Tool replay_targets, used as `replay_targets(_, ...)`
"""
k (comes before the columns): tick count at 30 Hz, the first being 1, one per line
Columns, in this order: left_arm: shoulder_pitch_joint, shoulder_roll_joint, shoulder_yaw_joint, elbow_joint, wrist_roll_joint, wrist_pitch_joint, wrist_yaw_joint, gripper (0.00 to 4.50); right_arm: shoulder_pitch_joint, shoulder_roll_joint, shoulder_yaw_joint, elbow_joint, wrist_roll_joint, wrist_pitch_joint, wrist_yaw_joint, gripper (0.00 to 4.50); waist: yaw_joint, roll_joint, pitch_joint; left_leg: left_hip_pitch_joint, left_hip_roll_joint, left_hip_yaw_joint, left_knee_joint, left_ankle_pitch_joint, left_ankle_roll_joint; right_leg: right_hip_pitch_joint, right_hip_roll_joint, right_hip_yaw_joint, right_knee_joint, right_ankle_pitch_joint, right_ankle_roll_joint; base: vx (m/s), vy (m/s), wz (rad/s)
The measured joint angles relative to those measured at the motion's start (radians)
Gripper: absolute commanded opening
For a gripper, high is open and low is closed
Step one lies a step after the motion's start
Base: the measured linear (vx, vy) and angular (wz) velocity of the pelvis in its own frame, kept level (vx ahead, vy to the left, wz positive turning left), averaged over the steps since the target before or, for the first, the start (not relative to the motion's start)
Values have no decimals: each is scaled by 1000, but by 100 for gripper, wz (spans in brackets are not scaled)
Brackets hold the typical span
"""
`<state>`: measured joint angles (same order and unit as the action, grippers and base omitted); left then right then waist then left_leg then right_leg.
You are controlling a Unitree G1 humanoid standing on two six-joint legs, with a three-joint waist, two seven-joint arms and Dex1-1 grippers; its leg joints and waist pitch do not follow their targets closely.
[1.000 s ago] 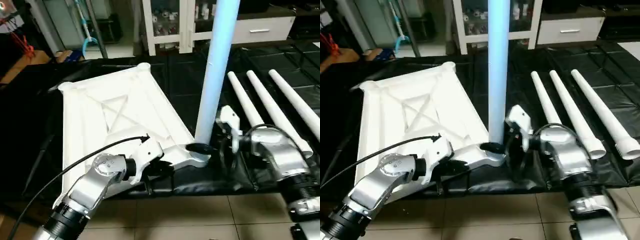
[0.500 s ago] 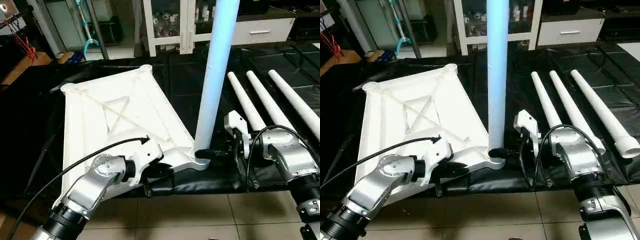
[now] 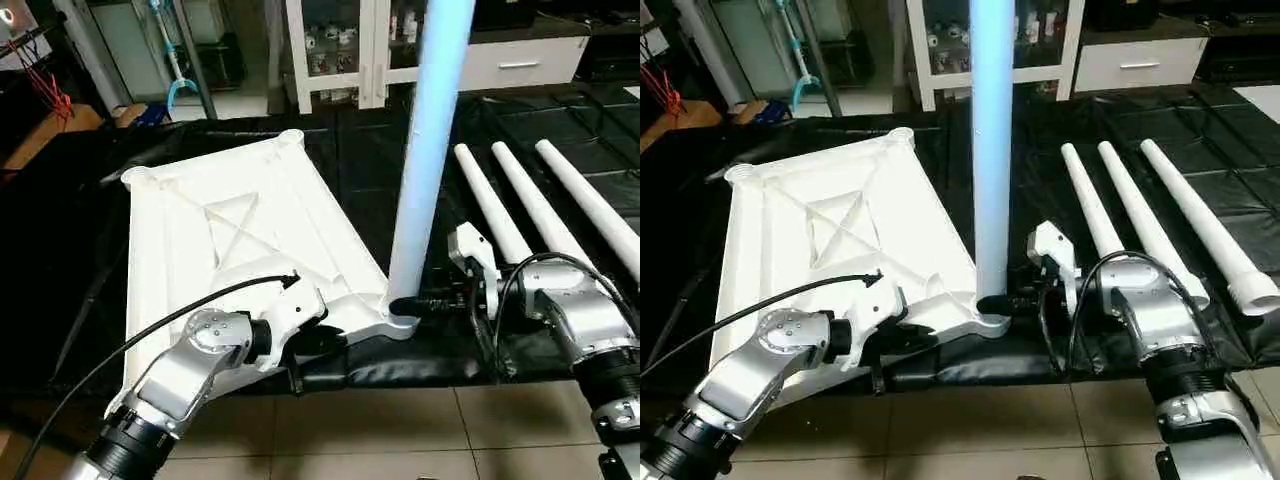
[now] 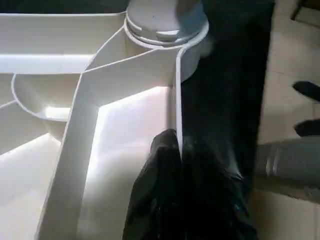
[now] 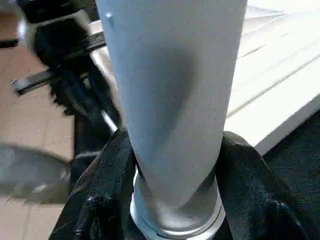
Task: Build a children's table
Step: Rotate leg to tighten
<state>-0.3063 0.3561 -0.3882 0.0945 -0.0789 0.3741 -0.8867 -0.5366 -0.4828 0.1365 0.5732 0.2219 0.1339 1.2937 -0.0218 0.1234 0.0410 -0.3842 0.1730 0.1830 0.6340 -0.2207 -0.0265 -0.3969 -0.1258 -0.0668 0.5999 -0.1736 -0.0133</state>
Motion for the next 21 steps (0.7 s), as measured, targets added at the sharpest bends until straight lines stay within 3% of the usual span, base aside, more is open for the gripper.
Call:
replay_targets(8,-3,-26,7,32,16,-19,38,0,34,49,-20,1,-8,-51,-106,194,-13,0,-5,1,0,0,0,0,0,0,0,0,-2,-4,7,0,0,0)
replay_targets(10,-3,-26,10,38,18,-22,43,0,34,61,-21,2,-15,-57,-127,263,-22,0,-5,0,0,-1,-1,0,0,0,0,0,-4,-4,7,0,0,0)
replay_targets(15,-2,-55,7,41,22,-32,49,0,41,75,-23,34,-28,-48,-173,302,-30,0,-4,-4,-2,0,-1,0,0,-1,0,1,-8,-4,7,0,0,0)
replay_targets(21,-5,-62,-4,41,28,-47,49,0,41,76,-16,34,-41,-50,-194,313,-22,0,-4,-4,-2,0,-2,0,0,1,0,2,-7,-4,7,0,0,0)
